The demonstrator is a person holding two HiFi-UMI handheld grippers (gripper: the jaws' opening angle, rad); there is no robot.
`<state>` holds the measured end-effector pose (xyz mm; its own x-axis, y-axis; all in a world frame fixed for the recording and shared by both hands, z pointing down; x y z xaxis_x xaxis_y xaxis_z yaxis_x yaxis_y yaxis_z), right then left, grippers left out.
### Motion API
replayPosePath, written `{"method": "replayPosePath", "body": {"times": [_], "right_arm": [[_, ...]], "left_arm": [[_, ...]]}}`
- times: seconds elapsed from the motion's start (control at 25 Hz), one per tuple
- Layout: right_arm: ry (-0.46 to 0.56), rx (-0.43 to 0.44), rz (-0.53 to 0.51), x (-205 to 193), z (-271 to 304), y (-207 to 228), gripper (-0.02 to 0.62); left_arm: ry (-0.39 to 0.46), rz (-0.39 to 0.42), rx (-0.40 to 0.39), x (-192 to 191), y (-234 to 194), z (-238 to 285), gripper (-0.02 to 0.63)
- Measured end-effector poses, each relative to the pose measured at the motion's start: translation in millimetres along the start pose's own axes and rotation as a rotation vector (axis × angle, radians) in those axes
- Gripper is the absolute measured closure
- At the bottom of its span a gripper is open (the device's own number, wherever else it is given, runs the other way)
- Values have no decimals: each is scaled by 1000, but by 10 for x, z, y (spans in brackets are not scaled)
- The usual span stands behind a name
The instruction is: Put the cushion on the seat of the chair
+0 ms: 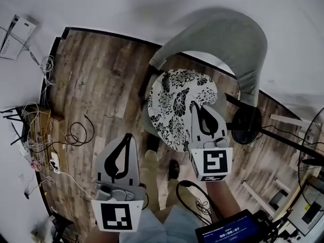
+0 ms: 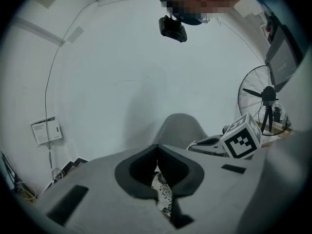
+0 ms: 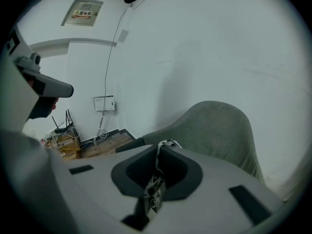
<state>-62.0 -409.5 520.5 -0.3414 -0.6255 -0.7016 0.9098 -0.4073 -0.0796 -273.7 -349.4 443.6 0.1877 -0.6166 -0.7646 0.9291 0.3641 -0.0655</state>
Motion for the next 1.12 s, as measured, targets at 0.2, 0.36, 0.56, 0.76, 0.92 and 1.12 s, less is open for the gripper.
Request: {"method": "replayPosePath", "body": {"times": [0.2, 0.36, 0.56, 0.76, 0.92, 1.12], "right_arm": [[-35, -40, 43, -280, -136, 373, 577], [-67, -79, 104, -625, -220, 657, 575], [-131, -115, 169, -1150, -157, 957, 571], [-171, -161, 203, -1525, -125, 1174, 566], [-206, -197, 222, -1773, -78, 1308, 558], [-248, -243, 242, -2016, 48, 1389, 540]], "left_arm": [[9, 41, -46, 108, 273, 143, 597], [-9, 85, -98, 131, 510, 258, 597], [-27, 126, -157, 120, 760, 412, 597], [-61, 171, -202, 37, 970, 529, 597], [-70, 190, -230, -6, 1118, 594, 597], [-71, 210, -245, -31, 1187, 613, 597]]}}
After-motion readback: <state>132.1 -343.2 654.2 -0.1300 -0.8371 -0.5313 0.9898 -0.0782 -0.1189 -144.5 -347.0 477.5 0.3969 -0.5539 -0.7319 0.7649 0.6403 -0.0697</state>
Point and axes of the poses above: the fingertips, and each gripper's own axes: z forward along the fingers, y to its right, x out of its top, the point moved 7 cm from there along -z, backward along the fingers, and after that the axes turned 14 degrees about -y, right-handed, at the moved point
